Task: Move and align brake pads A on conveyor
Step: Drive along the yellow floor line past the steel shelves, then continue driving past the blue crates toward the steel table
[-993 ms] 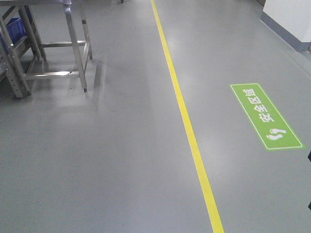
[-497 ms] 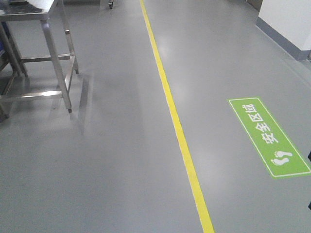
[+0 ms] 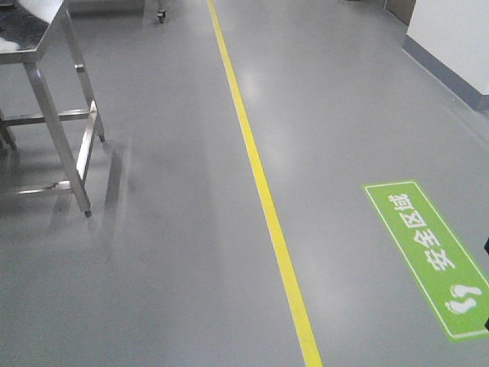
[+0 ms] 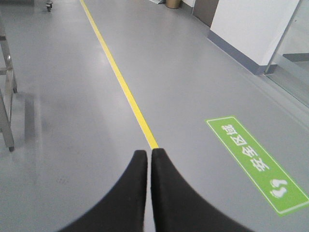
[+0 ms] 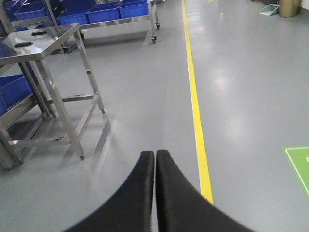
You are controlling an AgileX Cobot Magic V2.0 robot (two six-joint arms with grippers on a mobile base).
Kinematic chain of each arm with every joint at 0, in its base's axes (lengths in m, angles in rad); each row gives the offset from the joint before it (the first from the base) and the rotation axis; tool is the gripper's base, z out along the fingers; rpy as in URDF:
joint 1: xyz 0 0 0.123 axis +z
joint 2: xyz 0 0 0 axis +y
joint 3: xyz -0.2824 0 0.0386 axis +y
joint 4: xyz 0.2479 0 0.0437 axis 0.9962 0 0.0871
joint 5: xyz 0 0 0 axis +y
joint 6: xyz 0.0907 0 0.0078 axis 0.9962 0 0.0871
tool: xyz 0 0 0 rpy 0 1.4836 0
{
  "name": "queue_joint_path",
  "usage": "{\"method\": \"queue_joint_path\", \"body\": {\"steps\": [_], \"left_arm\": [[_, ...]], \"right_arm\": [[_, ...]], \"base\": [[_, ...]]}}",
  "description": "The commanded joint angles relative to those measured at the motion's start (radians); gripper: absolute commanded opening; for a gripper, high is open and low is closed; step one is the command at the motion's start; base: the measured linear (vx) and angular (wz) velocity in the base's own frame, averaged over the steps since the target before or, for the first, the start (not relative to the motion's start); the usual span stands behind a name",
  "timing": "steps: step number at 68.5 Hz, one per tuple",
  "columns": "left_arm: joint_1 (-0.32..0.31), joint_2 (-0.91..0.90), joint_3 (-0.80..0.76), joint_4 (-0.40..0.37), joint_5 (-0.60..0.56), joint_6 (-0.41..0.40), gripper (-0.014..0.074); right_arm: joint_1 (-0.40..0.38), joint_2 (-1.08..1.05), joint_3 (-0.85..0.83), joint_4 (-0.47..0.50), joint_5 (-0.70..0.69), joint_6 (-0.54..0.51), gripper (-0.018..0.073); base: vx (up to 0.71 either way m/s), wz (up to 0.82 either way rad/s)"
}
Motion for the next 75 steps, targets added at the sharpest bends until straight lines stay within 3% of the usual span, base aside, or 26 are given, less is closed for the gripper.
{"method": "queue_joint_path", "body": {"steps": [1,75], "left_arm": [[-0.004,0.006,-0.026,0.001,-0.076,-0.002,-0.0006],[-0.004,0.006,-0.026,0.001,-0.075,-0.002,-0.0006]], "right_arm": [[-0.002,0.008,-0.028,-0.013,-0.069,-0.004,-0.0008],[-0.002,0.008,-0.028,-0.013,-0.069,-0.004,-0.0008]], "base": [[0.54,0.00],[0.52,0.01]]}}
